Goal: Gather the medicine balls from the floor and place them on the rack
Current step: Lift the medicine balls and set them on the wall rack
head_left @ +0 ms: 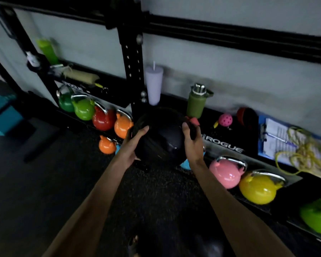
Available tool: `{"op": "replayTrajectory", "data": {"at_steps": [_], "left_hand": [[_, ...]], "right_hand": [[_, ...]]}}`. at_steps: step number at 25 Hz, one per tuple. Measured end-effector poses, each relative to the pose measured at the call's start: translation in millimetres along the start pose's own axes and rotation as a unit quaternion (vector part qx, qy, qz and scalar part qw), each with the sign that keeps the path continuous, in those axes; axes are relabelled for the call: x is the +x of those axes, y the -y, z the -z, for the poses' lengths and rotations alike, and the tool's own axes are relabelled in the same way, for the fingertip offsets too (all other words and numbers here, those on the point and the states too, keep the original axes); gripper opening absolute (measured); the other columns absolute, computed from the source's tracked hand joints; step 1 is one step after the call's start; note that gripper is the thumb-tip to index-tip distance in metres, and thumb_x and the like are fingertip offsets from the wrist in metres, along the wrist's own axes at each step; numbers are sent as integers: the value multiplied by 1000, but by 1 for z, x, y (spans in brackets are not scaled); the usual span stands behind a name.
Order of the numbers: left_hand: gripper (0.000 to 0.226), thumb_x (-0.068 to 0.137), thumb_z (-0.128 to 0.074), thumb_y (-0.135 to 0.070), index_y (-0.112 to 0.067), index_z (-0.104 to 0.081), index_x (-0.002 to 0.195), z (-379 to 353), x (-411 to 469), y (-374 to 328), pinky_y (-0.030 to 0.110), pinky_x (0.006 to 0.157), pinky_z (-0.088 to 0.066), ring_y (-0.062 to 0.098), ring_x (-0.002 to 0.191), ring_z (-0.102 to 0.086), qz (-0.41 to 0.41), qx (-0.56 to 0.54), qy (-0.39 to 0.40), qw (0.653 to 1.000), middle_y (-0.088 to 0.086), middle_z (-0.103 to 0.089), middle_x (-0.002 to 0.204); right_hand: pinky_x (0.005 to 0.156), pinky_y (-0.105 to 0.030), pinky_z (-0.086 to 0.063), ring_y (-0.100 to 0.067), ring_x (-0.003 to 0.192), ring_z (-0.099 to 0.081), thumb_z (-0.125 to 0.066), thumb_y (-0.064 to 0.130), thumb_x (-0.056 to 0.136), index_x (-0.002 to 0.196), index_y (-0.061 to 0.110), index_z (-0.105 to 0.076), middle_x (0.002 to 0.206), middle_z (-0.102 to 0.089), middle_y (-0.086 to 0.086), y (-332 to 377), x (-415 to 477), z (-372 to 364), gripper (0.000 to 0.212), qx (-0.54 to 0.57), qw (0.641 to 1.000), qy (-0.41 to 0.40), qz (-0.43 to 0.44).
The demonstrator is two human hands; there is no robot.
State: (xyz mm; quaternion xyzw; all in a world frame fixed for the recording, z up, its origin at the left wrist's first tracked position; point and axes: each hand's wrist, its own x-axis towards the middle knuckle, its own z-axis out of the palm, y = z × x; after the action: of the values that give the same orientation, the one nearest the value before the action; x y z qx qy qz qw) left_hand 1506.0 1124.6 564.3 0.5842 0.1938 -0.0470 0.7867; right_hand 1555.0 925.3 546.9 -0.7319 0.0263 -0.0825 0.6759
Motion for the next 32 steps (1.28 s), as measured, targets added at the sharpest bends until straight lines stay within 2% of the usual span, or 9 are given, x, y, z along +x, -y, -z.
{"op": "replayTrajectory", "data": {"at_steps": [2, 5, 7, 10, 15, 21, 24, 26, 32], "left_hand": [[65, 67, -81, -58, -45, -58, 126, -3, 3, -34, 60, 85, -53, 23, 114, -67, -33, -2, 10, 999, -8, -71, 121], [66, 71, -80, -55, -40, -56, 130, -2, 9, -83, 54, 81, -57, 23, 114, -67, -97, -10, 15, 995, -5, -70, 123], [61, 75, -79, -49, -39, -56, 130, -2, 14, -115, 48, 79, -58, 19, 111, -68, -135, -28, 20, 990, -6, -71, 121], [56, 78, -78, -43, -33, -58, 129, -2, 20, -161, 39, 77, -58, 18, 108, -70, -177, -42, 45, 982, -3, -72, 119], [57, 78, -78, -47, -35, -56, 129, 2, 40, -249, 42, 78, -59, 18, 109, -69, -237, -24, 80, 968, -4, -72, 118], [69, 68, -78, -53, -42, -54, 131, -13, 71, -347, 46, 83, -58, 14, 110, -68, -307, -1, 105, 946, -10, -71, 119], [74, 65, -80, -53, -42, -53, 133, -30, 99, -383, 47, 92, -56, 12, 109, -69, -325, 3, 100, 940, -9, -71, 120], [67, 70, -79, -50, -41, -54, 132, -40, 120, -397, 46, 94, -56, 11, 106, -70, -333, 1, 100, 938, -10, -72, 117], [60, 76, -77, -49, -39, -55, 132, -57, 169, -410, 53, 97, -53, 13, 109, -67, -294, 1, 87, 952, -9, -71, 118]], "right_hand": [[101, -18, -43, -9, 119, -58, -59, 50, 94, 133, 23, -57, 126, -65, 3, 31, 14, -10, 47, 19, 999, -4, 28], [89, -5, -44, -1, 110, -61, -60, 41, 97, 134, 18, -58, 121, -67, 4, 82, 32, -27, 43, 59, 995, -9, 76], [92, -8, -45, 4, 109, -60, -60, 42, 97, 135, 20, -57, 119, -66, 11, 113, 44, -37, 44, 67, 991, -18, 114], [98, -13, -46, 0, 115, -59, -60, 45, 96, 135, 21, -57, 120, -64, 14, 153, 63, -54, 46, 86, 983, -37, 160], [105, -31, -48, -3, 117, -60, -60, 60, 87, 132, 27, -60, 123, -67, 10, 223, 106, -88, 55, 95, 967, -81, 222], [107, -32, -47, -1, 119, -58, -56, 53, 94, 136, 27, -57, 125, -64, 13, 295, 166, -113, 50, 107, 950, -98, 275], [108, -32, -46, -4, 121, -57, -53, 51, 96, 136, 25, -57, 129, -64, 8, 318, 210, -119, 48, 109, 943, -115, 292], [108, -32, -46, -3, 120, -58, -54, 49, 97, 135, 23, -58, 128, -64, 8, 324, 237, -122, 47, 115, 940, -114, 299], [104, -32, -48, -3, 111, -62, -57, 48, 96, 126, 23, -64, 116, -69, 9, 323, 301, -132, 40, 110, 948, -104, 280]]}}
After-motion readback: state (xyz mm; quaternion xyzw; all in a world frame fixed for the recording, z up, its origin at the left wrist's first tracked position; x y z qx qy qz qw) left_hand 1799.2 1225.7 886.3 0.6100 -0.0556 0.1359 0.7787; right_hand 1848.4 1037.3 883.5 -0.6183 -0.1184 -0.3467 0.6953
